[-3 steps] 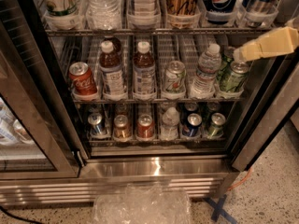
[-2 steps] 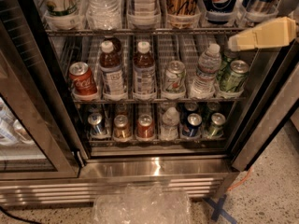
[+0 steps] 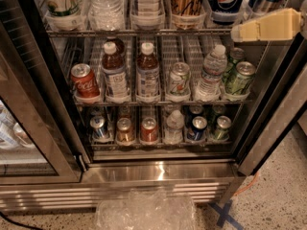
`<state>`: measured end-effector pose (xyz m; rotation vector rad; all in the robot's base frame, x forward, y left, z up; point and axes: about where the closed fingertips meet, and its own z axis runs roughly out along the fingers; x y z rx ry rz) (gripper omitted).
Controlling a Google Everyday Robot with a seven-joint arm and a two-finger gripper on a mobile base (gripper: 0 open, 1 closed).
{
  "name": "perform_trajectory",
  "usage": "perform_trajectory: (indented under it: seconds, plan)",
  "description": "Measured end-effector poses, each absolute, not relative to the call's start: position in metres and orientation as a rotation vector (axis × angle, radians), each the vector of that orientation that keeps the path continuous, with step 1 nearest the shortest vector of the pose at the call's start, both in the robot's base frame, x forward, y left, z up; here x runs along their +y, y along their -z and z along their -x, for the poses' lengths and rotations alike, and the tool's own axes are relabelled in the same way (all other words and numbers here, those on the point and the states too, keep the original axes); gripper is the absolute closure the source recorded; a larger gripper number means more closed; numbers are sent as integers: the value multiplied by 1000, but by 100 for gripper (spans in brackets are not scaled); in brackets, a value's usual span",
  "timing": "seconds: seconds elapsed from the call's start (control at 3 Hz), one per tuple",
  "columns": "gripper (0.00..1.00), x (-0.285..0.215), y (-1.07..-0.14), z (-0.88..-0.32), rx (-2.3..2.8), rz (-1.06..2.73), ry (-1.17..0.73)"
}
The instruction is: Pick redbull can from top shelf of fridge
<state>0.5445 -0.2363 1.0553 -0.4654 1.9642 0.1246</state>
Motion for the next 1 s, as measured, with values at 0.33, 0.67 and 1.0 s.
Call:
perform_trajectory:
  seconds: [0.33, 0.67, 1.0]
  plan:
    - [9, -234, -1047, -552, 1965, 454, -143]
    - [22, -237, -1043, -559, 1957, 431, -143]
    - [30, -243, -1047, -571, 1929, 402, -116]
